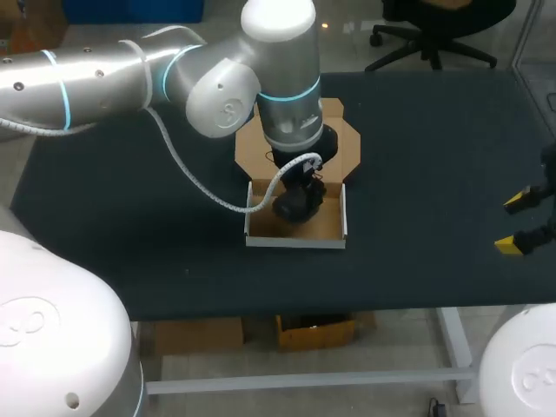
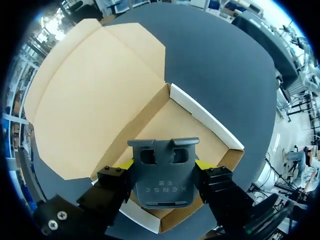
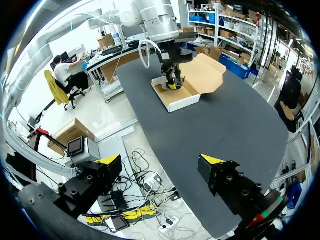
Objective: Assemble the packaging by folding the flat box into shape, placing the metal phone stand inside, and closing the box properly
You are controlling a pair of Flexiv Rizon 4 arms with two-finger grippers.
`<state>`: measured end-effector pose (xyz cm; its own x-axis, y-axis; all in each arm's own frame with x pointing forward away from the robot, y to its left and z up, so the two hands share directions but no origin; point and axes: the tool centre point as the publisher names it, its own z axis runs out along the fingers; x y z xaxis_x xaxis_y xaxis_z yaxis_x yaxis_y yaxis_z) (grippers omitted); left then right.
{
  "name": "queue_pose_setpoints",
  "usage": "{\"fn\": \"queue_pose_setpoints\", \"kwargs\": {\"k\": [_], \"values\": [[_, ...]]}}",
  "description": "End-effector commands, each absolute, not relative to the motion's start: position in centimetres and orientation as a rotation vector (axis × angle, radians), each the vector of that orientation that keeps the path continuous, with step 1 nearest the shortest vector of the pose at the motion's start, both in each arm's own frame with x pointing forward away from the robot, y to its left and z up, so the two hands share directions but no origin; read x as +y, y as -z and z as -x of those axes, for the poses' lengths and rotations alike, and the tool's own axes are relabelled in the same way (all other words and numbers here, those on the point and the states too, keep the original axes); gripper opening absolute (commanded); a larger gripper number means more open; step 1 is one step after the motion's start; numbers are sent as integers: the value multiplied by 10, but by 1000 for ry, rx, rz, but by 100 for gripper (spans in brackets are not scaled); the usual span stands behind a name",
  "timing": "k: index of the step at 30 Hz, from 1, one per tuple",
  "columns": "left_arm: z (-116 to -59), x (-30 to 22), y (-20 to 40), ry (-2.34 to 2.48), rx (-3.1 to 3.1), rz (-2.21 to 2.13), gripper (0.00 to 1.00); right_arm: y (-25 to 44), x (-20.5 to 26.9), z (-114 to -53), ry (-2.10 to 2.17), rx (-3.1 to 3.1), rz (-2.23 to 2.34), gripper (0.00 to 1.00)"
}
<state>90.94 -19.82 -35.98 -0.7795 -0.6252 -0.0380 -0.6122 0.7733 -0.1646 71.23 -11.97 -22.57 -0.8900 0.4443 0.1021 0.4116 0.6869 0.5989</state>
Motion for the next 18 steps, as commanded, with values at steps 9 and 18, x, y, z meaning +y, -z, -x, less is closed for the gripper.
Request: {"fn": "queue_pose_setpoints", "kwargs": {"k": [9,18], "values": [[-909,-204,378,212,2875,1022,0,225,-120,-712,-992,2837,-719,100],[-916,-207,389,196,2880,1032,0,225,-120,-712,-992,2837,-719,100]]}}
